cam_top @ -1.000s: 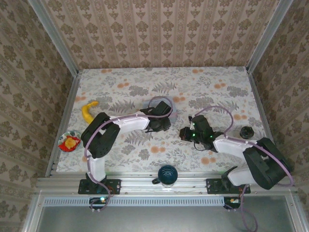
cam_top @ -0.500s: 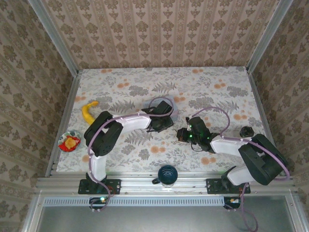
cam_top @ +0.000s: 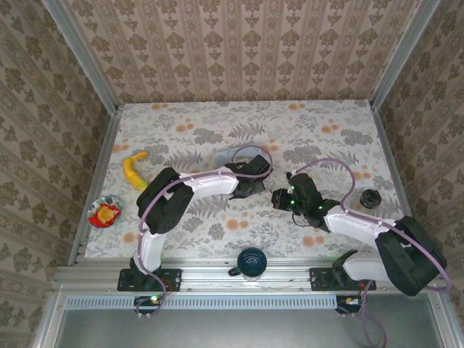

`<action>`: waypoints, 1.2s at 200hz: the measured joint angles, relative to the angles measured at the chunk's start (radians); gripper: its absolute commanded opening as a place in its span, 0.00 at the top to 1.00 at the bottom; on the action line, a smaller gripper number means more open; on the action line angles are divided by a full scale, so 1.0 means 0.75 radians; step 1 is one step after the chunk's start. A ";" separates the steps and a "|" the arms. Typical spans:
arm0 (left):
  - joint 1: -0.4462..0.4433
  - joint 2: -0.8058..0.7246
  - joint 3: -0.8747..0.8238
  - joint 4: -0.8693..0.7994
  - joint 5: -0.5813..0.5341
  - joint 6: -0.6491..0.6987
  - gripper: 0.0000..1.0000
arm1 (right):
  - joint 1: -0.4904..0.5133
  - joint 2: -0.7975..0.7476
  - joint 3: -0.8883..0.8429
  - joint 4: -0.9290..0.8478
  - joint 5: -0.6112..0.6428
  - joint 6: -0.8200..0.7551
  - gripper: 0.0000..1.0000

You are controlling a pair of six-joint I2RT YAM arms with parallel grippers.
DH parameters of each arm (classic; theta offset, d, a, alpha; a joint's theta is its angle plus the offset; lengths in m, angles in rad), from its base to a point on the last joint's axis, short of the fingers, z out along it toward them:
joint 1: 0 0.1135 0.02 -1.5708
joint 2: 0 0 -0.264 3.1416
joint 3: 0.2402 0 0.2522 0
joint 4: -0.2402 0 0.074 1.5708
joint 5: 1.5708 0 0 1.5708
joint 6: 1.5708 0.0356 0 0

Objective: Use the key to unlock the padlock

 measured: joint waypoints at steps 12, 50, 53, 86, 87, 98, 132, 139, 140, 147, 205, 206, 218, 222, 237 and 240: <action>0.005 0.009 0.009 -0.052 -0.077 0.021 0.42 | -0.002 -0.003 0.000 -0.004 0.003 -0.005 1.00; 0.011 0.032 0.051 -0.172 -0.241 0.127 0.43 | -0.002 -0.006 0.000 -0.024 0.004 -0.010 1.00; 0.011 0.033 0.055 -0.175 -0.247 0.135 0.42 | -0.003 -0.006 0.000 -0.025 0.004 -0.010 1.00; 0.011 0.033 0.074 -0.197 -0.277 0.188 0.44 | -0.003 -0.004 0.000 -0.025 0.004 -0.010 1.00; 0.011 0.033 0.074 -0.197 -0.277 0.190 0.44 | -0.003 -0.004 0.000 -0.025 0.004 -0.010 1.00; 0.011 0.033 0.074 -0.196 -0.276 0.203 0.46 | -0.003 -0.001 0.000 -0.025 0.004 -0.010 1.00; 0.011 0.033 0.066 -0.178 -0.269 0.225 0.54 | -0.003 0.015 0.000 -0.026 0.004 -0.010 1.00; 0.011 0.033 0.060 -0.164 -0.263 0.230 0.55 | -0.003 0.016 0.000 -0.026 0.004 -0.010 1.00; 0.011 0.033 0.058 -0.162 -0.262 0.231 0.55 | -0.003 0.016 0.000 -0.026 0.004 -0.010 1.00; 0.011 0.033 0.053 -0.150 -0.255 0.237 0.56 | -0.003 0.017 0.000 -0.026 0.004 -0.010 1.00; 0.012 0.033 0.017 -0.087 -0.214 0.260 0.64 | -0.003 0.018 0.000 -0.032 0.004 -0.010 1.00; 0.012 0.033 0.017 -0.086 -0.214 0.260 0.64 | -0.003 0.018 0.000 -0.032 0.004 -0.010 1.00; 0.013 0.033 0.016 -0.081 -0.213 0.266 0.67 | -0.003 0.018 0.002 -0.033 0.004 -0.010 1.00; 0.013 0.033 0.015 -0.079 -0.212 0.268 0.69 | -0.003 0.018 0.003 -0.035 0.004 -0.010 1.00; 0.014 0.033 0.014 -0.073 -0.210 0.274 0.72 | -0.003 0.018 0.008 -0.037 0.004 -0.010 1.00; 0.014 0.033 0.014 -0.072 -0.210 0.275 0.72 | -0.003 0.018 0.009 -0.037 0.004 -0.010 1.00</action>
